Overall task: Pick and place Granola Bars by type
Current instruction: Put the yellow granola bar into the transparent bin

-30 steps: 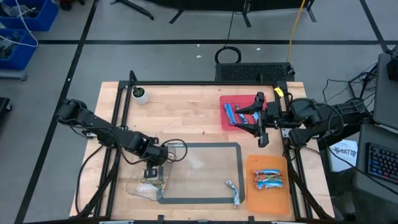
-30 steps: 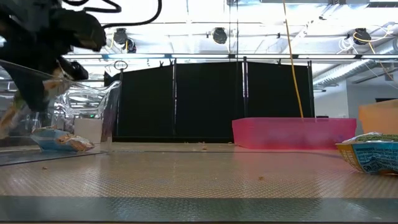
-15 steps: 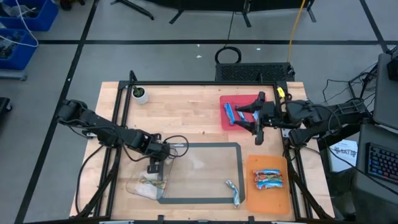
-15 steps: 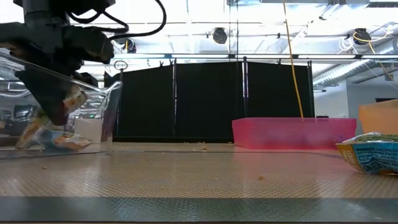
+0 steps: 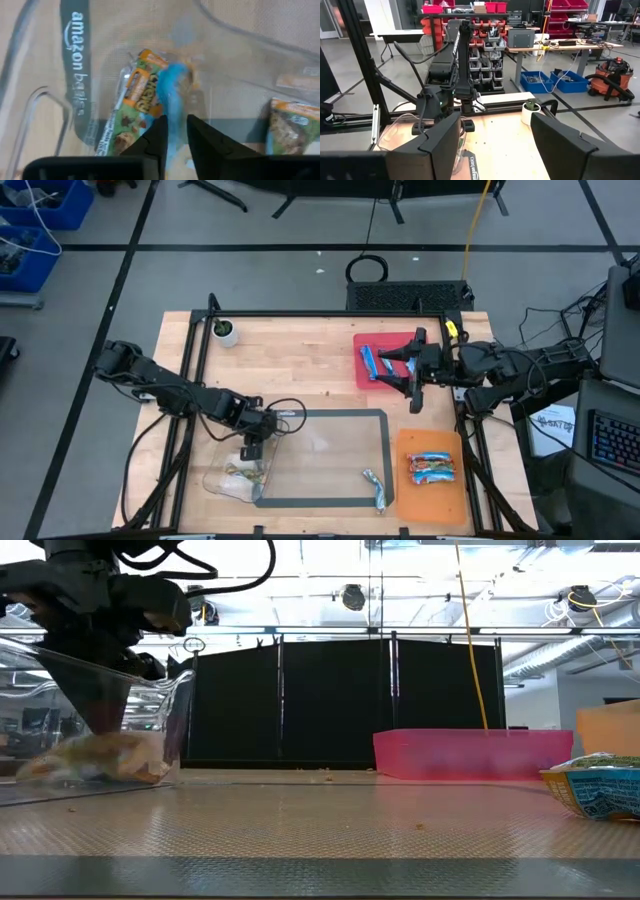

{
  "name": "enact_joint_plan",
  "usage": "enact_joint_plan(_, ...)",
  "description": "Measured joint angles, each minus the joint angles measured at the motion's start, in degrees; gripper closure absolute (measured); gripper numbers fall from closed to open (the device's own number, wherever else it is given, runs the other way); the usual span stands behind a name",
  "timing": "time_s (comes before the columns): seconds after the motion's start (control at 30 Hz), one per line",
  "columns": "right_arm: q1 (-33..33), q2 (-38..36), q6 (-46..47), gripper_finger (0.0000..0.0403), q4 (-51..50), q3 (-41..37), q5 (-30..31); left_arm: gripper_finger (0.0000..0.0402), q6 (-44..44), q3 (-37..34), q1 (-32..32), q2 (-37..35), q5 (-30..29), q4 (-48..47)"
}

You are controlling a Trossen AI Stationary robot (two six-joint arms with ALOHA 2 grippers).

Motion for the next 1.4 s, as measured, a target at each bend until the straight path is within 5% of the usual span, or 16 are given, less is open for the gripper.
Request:
enact_joint_plan(0.47, 0.77, 0.06, 0.83, 0.0159, -1.93, 0.00, 2.02, 0.0174, -5.74, 7.14, -0.54, 0.26, 5.00, -7.64)
enact_joint_plan(0.73, 8.17, 5.05, -1.97, 0.0155, -3.85, 2.72, 14.53, 0.0106, -7.85, 14.72, -1.15, 0.22, 5.51, -9.93)
enact_joint_plan(1.1, 15.22, 16.32, 7.35, 0.0155, -15.72, 17.33, 31.63, 0.0096, -5.66, 23.28, -1.07, 0.13, -1.76, -9.98)
enact_joint_plan(1.4, 16.67, 20.24, 20.92, 0.0155, -20.22, 17.92, 34.81, 0.0099, -3.01, 25.18, 0.81, 0.10, -8.57, -10.02)
